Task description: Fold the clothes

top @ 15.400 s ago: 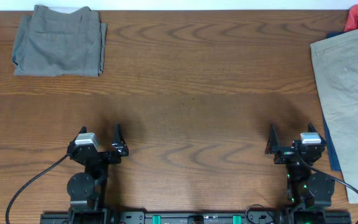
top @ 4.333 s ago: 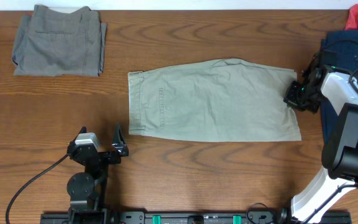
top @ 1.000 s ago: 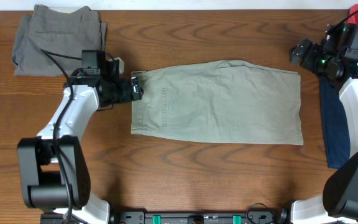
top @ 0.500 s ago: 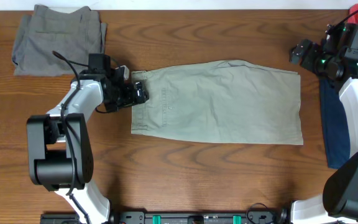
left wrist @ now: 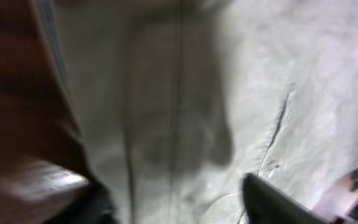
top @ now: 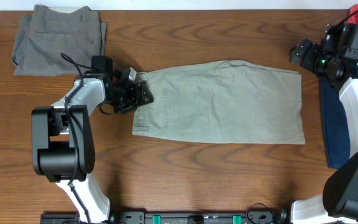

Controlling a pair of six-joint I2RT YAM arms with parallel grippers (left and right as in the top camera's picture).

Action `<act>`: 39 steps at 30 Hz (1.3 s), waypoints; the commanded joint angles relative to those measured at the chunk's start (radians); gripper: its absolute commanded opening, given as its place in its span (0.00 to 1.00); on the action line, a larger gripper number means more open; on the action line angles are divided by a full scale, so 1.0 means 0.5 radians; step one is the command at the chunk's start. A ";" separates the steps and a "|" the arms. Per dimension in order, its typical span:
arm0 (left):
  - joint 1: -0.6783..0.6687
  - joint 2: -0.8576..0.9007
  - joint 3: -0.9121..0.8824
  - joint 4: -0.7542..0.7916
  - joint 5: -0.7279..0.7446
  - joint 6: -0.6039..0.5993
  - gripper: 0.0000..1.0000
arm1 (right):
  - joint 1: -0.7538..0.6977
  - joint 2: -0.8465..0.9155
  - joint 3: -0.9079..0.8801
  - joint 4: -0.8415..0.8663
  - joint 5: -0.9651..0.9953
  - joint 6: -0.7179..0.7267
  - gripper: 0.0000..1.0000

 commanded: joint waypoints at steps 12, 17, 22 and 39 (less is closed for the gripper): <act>0.066 0.113 0.069 -0.384 -0.741 -0.146 0.06 | 0.011 0.005 0.011 -0.002 -0.008 0.012 0.99; 0.186 0.091 0.395 -0.806 -1.054 -0.146 0.06 | 0.011 0.005 0.011 -0.002 -0.008 0.012 0.99; 0.250 0.087 0.838 -1.186 -1.307 -0.146 0.06 | 0.011 0.005 0.011 -0.002 -0.008 0.012 0.99; -0.128 0.067 2.003 -1.920 -1.367 -0.107 0.16 | 0.011 0.005 0.011 -0.002 -0.008 0.012 0.99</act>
